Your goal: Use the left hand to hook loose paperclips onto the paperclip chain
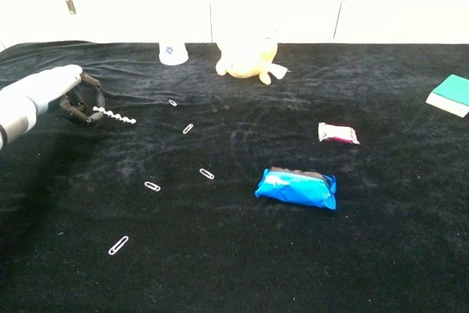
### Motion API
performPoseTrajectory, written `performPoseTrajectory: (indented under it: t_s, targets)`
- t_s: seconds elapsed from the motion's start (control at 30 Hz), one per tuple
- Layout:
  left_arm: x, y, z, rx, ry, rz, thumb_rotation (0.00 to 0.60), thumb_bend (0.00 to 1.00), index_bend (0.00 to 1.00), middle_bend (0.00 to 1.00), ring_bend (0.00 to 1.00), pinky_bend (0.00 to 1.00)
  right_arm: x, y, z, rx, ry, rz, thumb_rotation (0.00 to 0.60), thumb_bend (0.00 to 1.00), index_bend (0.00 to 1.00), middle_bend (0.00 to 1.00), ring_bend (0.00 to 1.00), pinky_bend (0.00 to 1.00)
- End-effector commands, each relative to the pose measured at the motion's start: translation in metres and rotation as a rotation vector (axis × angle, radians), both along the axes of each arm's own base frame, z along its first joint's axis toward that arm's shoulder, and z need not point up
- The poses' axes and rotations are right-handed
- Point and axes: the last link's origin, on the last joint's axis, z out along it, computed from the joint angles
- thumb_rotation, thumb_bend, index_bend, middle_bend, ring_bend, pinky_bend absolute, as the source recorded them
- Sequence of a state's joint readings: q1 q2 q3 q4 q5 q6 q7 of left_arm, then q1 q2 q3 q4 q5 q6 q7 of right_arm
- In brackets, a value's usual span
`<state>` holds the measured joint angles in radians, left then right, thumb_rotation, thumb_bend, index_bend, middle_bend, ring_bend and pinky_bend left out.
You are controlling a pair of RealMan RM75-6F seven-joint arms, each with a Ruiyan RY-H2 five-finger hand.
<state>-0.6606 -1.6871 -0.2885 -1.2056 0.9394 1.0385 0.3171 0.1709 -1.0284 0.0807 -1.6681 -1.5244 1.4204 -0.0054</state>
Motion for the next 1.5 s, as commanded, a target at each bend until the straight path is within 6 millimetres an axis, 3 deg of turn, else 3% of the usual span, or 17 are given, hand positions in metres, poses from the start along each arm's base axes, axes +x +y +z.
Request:
performPoseTrajectory:
  t_s: [0.03,0.8,1.2,1.5]
  targets:
    - [0.000,-0.001,0.003,0.004,-0.006,-0.003,0.600,0.64,0.74,1.00,1.00,1.00,0.001,0.000,-0.001,0.002,0.001,0.001,0.600,0.23,0.00,0.00,0.00,0.00]
    - [0.001,-0.002,0.006,0.006,-0.031,-0.009,0.600,0.64,0.75,1.00,1.00,1.00,0.000,-0.001,0.000,0.000,-0.002,-0.004,0.600,0.23,0.00,0.00,0.00,0.00]
    - [0.022,-0.014,0.038,0.078,-0.087,-0.089,0.600,0.64,0.75,1.00,1.00,1.00,0.002,0.001,-0.002,0.006,-0.005,0.006,0.600,0.23,0.00,0.00,0.00,0.00]
    - [0.037,-0.025,0.031,0.032,-0.137,-0.133,0.600,0.64,0.75,1.00,1.00,1.00,0.003,0.004,-0.002,0.004,-0.006,0.006,0.600,0.23,0.00,0.00,0.00,0.00]
